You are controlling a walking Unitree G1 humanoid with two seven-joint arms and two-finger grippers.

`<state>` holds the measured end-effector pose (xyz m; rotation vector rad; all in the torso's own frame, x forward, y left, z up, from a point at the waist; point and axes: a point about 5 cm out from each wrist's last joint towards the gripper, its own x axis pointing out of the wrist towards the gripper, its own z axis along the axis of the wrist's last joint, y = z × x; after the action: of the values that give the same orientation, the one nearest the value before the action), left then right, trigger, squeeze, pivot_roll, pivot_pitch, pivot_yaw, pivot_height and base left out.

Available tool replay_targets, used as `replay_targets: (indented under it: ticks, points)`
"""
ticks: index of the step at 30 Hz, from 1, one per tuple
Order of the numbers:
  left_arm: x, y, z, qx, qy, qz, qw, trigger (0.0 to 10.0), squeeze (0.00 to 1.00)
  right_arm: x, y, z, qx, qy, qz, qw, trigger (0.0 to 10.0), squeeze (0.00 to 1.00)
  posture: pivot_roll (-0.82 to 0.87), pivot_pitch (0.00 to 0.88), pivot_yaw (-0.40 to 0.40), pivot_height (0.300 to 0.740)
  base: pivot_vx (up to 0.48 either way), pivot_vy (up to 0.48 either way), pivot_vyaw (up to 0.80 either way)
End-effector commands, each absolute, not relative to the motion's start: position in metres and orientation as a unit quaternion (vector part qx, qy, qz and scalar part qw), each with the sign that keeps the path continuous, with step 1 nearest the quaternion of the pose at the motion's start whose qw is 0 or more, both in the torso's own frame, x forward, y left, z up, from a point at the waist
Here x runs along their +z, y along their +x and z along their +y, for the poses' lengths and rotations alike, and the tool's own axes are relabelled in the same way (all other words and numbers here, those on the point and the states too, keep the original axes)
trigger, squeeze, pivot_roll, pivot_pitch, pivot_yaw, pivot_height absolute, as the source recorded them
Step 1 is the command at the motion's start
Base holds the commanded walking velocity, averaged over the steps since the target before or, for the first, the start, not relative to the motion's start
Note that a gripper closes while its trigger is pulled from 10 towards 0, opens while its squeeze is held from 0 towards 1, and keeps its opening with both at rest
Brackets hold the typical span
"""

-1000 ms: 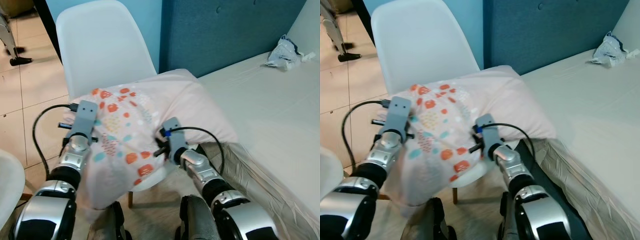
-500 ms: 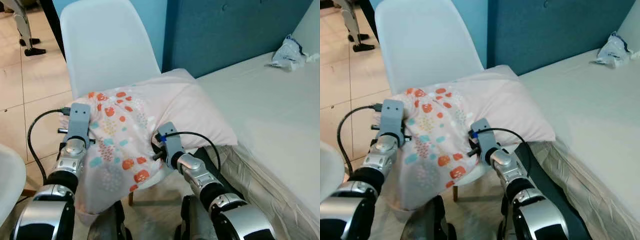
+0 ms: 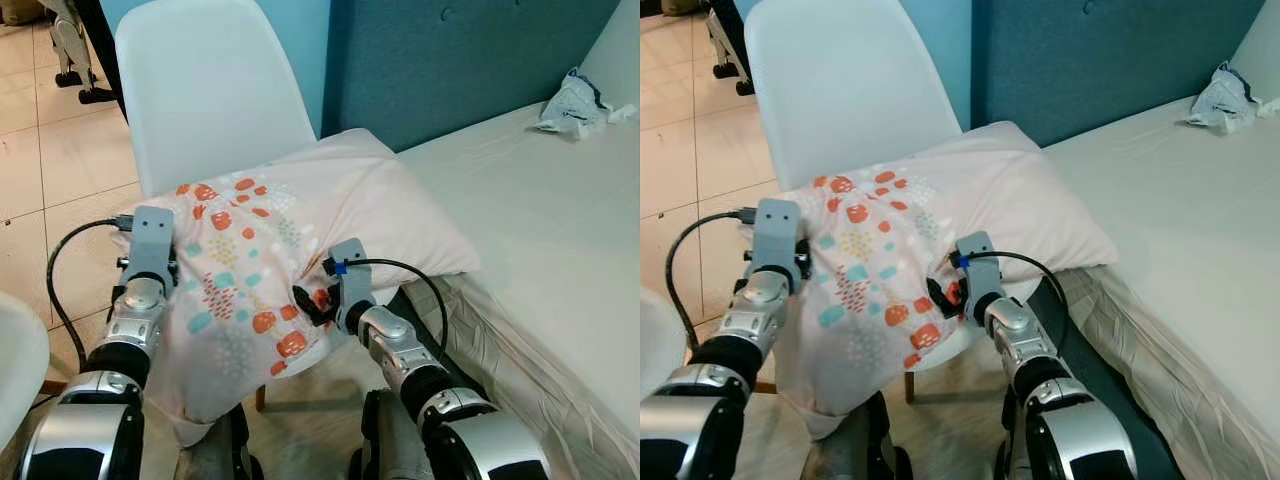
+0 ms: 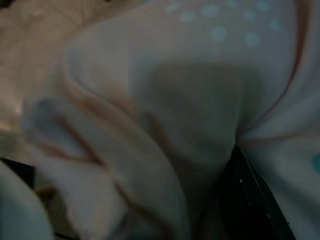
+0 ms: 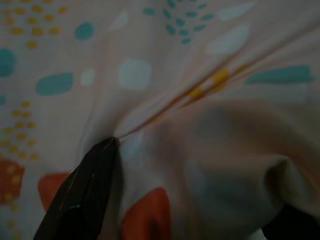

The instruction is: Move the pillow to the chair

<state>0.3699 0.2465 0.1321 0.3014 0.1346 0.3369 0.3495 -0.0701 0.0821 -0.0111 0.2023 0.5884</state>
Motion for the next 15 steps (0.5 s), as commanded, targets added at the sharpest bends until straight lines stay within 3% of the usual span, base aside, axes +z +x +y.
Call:
replay_targets:
  ticks: [1, 7, 8, 9, 10, 15]
  points:
    - [0.137, 0.369, 0.256, 0.183, 0.169, 0.062, 0.966, 10.0, 1.00, 0.080, 0.345, -0.066, 0.302, 0.002, 0.093, 0.949, 10.0, 1.00, 0.03, 0.240, -0.033, 0.603, 0.000, 0.000, 0.00]
    - [0.137, 0.361, 0.277, 0.210, 0.196, 0.073, 0.955, 10.0, 1.00, 0.063, 0.337, -0.085, 0.242, -0.007, 0.120, 0.963, 10.0, 1.00, 0.03, 0.228, -0.037, 0.603, 0.000, 0.000, 0.00]
    - [0.136, 0.359, 0.283, 0.217, 0.208, 0.078, 0.951, 10.0, 1.00, 0.054, 0.332, -0.095, 0.224, -0.042, 0.142, 0.963, 10.0, 0.40, 0.03, 0.227, -0.037, 0.603, 0.000, 0.000, 0.00]
    - [0.136, 0.355, 0.289, 0.227, 0.207, 0.082, 0.948, 10.0, 0.91, 0.044, 0.326, -0.108, 0.202, -0.063, 0.165, 0.963, 10.0, 0.00, 0.03, 0.221, -0.034, 0.603, 0.000, 0.000, 0.00]
    - [0.135, 0.353, 0.294, 0.236, 0.200, 0.084, 0.947, 10.0, 0.00, 0.037, 0.321, -0.119, 0.183, -0.070, 0.179, 0.964, 10.0, 0.00, 0.03, 0.221, -0.034, 0.603, 0.000, 0.000, 0.00]
    - [0.120, 0.344, 0.294, 0.228, 0.111, 0.095, 0.963, 10.0, 0.00, 0.029, 0.302, -0.152, 0.122, -0.063, 0.181, 0.974, 10.0, 0.00, 0.02, 0.205, -0.023, 0.603, 0.000, 0.000, 0.00]
